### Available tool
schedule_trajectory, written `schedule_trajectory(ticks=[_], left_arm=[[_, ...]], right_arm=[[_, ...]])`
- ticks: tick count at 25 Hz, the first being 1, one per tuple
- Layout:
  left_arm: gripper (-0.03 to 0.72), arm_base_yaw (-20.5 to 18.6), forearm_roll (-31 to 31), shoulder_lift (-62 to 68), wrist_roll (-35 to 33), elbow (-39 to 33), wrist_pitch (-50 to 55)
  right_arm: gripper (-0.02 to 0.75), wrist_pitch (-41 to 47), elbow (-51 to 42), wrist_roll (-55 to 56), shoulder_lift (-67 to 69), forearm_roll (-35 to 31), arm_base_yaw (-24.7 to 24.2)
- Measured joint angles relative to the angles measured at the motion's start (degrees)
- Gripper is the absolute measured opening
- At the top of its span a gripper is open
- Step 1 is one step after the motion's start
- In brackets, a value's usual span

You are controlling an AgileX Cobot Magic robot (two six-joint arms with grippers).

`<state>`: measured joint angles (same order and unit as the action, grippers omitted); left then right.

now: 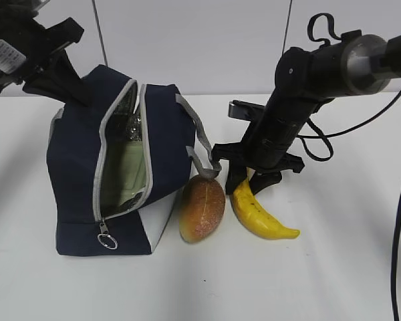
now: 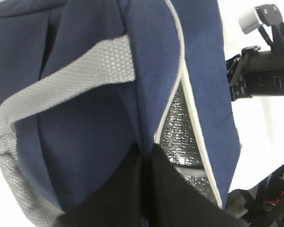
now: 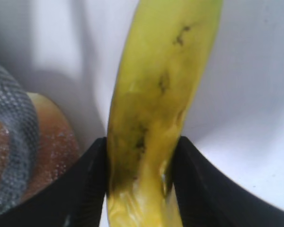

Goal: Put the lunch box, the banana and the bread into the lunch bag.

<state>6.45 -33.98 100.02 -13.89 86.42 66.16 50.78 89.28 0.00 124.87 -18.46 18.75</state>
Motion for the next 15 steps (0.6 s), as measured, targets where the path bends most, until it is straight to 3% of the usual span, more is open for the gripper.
schedule_trajectory(ticks=[5,11,15], left_arm=[[-0.003,0.0,0.04,0.0,0.0,0.0,0.0],[-0.003,0.0,0.04,0.0,0.0,0.0,0.0],[-0.003,0.0,0.04,0.0,0.0,0.0,0.05]], right_arm=[[0.313,2.81,1.64,-0.44,0.13,2.76,-0.11],[0.312,12.01,9.16,0.9,0.25,15.42,-0.7],[0.312,15.86,14.08,1.79,-0.78,20.36,-1.15]])
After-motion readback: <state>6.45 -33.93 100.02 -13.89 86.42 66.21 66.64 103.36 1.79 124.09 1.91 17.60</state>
